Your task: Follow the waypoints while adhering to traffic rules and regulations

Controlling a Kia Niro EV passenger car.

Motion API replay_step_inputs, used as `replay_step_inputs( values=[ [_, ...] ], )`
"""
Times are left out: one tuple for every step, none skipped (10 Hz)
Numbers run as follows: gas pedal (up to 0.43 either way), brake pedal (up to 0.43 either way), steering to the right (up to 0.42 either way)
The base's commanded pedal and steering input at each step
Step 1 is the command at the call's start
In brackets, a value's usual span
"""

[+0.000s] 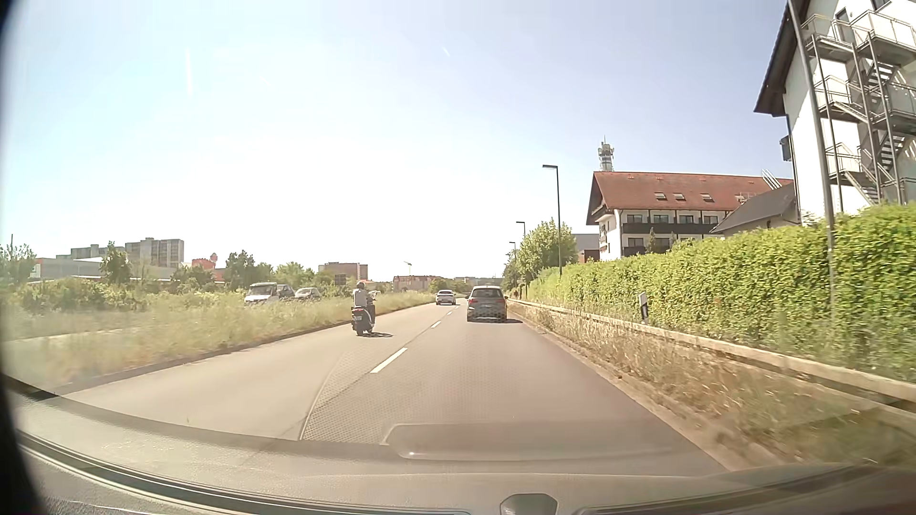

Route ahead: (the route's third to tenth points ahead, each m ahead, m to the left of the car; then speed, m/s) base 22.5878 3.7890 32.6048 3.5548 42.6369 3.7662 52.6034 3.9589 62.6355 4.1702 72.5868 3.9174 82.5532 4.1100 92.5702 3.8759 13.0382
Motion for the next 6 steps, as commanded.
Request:
replay_step_inputs(
  values=[
    [0.000, 0.024, -0.003],
    [0.000, 0.024, -0.003],
    [0.000, 0.024, -0.003],
    [0.000, 0.024, -0.003],
    [0.000, 0.024, -0.003],
    [0.000, 0.024, -0.003]
  ],
)
